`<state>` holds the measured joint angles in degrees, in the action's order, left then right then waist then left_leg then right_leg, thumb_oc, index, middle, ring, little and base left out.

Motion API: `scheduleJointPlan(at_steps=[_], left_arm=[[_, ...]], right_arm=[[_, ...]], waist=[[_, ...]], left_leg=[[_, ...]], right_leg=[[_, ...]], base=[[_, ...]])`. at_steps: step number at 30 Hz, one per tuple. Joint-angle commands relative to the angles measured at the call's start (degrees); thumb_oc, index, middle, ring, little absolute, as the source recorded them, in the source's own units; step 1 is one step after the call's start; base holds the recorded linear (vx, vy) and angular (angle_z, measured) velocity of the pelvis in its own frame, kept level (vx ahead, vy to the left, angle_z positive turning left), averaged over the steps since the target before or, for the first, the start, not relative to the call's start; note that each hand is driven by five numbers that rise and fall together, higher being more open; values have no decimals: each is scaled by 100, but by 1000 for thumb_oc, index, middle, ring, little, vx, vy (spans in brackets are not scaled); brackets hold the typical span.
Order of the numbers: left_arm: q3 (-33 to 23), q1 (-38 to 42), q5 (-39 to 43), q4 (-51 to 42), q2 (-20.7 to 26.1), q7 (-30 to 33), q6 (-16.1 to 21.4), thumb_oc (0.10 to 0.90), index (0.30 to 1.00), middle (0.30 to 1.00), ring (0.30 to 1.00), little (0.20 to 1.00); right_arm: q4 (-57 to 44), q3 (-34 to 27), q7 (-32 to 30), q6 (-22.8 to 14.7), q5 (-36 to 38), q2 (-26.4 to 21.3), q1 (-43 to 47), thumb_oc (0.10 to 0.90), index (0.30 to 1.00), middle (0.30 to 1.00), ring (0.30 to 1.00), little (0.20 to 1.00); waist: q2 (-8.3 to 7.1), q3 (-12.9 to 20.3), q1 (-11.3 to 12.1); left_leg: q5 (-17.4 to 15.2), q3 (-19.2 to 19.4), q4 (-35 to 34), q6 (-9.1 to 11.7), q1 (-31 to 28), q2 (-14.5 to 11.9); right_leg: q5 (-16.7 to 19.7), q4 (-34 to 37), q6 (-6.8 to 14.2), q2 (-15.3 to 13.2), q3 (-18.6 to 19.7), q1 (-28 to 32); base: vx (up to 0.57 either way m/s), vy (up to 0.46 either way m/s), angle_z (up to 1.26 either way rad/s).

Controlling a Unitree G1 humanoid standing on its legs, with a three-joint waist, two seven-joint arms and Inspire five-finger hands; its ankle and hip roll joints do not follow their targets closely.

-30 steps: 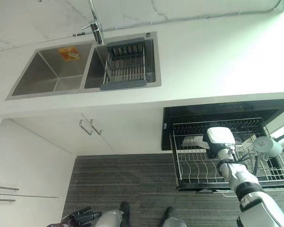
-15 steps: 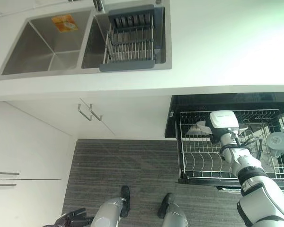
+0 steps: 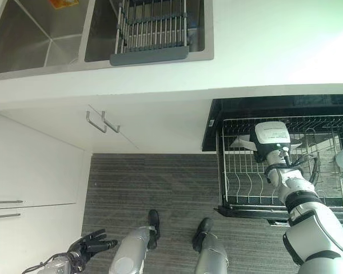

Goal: Place the dishes in the dishwasher.

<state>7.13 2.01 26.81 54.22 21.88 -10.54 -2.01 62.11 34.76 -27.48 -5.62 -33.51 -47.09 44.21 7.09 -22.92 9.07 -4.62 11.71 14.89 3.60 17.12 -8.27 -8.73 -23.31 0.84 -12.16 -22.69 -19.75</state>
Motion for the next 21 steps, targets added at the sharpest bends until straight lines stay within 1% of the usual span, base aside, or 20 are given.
scheduleJointPlan(at_steps=[1, 7, 8, 9, 10, 16, 19, 21], left_arm=[[366, -291, 322, -210, 505, 85, 262, 800, 900, 900, 900, 900], [386, -292, 501, -395, 481, 181, 221, 800, 900, 900, 900, 900], [374, -297, 498, -379, 470, 172, 230, 800, 900, 900, 900, 900], [363, -294, 502, -354, 467, 160, 243, 800, 900, 900, 900, 900], [356, -290, 504, -346, 459, 158, 248, 800, 900, 900, 900, 900], [375, -198, 495, -311, 427, 138, 264, 800, 900, 900, 900, 900], [377, -175, 525, -310, 422, 144, 267, 800, 900, 900, 900, 900], [357, -146, 504, -315, 429, 114, 238, 800, 900, 900, 900, 900]], right_arm=[[274, -72, -470, 226, 359, -98, 817, 400, 300, 300, 300, 300], [415, -188, -505, 331, 582, 12, 935, 400, 300, 300, 300, 300], [445, -225, -498, 350, 660, 43, 928, 474, 411, 411, 411, 411], [453, -232, -478, 356, 677, 62, 934, 593, 589, 589, 589, 589], [460, -245, -449, 372, 695, 78, 933, 800, 900, 900, 900, 900], [551, -242, -290, 472, 840, 252, 962, 800, 900, 900, 900, 900], [540, -271, -157, 420, 852, 268, 951, 800, 900, 900, 900, 900], [516, -263, 21, 384, 887, 262, 904, 800, 900, 900, 900, 900]], waist=[[-107, 260, 86], [-29, 175, 93], [-16, 167, 92], [-14, 160, 91], [-12, 156, 89], [-21, 146, 84], [-40, 146, 69], [-78, 157, 55]], left_leg=[[-243, -437, 230, 233, 272, -72], [-230, -450, 230, 238, 433, -52], [-228, -448, 230, 244, 466, -50], [-229, -446, 230, 244, 480, -45], [-231, -443, 230, 243, 489, -45], [-238, -414, 230, 252, 519, -59], [-239, -409, 230, 256, 514, -57], [-237, -387, 230, 261, 517, -68]], right_leg=[[243, 612, 758, -213, 589, 182], [263, 612, 744, -243, 594, 9], [270, 612, 743, -256, 598, -32], [272, 612, 741, -258, 605, -53], [273, 612, 741, -261, 610, -67], [281, 612, 742, -266, 625, -124], [288, 612, 748, -259, 633, -129], [302, 612, 762, -258, 650, -148]], base=[[-44, -18, 1], [-36, 3, 1], [-36, 20, -2], [0, 0, 0], [0, 0, 0], [0, 0, 0], [0, 0, 0], [-17, 5, -1]])
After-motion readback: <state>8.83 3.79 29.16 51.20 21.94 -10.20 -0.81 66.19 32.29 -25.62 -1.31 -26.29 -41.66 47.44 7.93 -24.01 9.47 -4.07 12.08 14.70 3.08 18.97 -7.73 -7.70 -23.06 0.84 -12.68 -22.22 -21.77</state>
